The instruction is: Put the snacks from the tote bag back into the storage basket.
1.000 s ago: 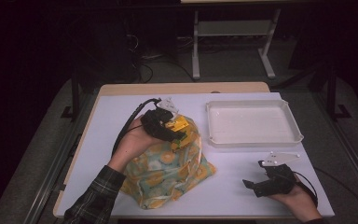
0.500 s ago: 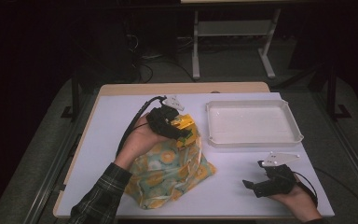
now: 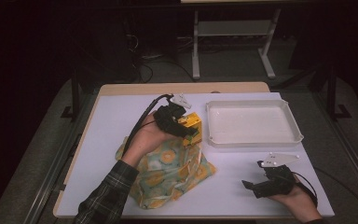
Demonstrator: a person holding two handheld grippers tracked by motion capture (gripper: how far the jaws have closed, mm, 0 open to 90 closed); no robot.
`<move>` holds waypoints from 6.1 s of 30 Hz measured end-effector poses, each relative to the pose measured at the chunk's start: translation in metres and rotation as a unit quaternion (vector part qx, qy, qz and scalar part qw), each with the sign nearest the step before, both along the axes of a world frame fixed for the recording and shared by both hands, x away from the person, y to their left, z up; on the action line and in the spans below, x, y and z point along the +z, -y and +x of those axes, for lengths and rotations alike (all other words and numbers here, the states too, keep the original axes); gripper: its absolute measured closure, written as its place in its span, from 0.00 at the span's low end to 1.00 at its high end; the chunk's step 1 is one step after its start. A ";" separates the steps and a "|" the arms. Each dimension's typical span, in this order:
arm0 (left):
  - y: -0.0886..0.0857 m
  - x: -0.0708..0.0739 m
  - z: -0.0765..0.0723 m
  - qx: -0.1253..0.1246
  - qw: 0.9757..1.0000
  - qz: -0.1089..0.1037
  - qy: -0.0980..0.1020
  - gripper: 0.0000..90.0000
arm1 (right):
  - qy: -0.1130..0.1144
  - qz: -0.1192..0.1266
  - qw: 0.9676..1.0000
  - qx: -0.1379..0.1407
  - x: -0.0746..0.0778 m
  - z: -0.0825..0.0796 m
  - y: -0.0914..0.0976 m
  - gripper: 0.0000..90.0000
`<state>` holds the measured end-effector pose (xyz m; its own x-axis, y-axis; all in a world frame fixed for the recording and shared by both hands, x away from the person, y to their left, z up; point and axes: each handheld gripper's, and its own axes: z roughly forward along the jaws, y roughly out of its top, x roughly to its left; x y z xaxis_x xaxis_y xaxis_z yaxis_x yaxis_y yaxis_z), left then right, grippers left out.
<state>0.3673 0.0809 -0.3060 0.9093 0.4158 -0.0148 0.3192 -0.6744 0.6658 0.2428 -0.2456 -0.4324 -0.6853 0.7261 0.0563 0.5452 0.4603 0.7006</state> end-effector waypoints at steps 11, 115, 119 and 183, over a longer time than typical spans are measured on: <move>0.015 0.000 0.007 -0.002 1.000 -0.007 0.001 0.60 | 0.004 0.001 1.000 0.001 0.000 -0.002 -0.001 0.08; 0.124 -0.074 0.049 0.022 1.000 0.016 0.000 0.59 | 0.005 0.012 1.000 0.013 0.000 -0.002 0.001 0.09; 0.123 -0.075 0.049 0.024 1.000 0.014 -0.001 0.58 | 0.006 0.010 1.000 0.014 -0.001 -0.002 0.001 0.09; -0.034 -0.031 -0.035 0.027 0.999 -0.013 0.011 0.26 | -0.008 0.002 1.000 0.016 0.006 0.007 -0.009 0.12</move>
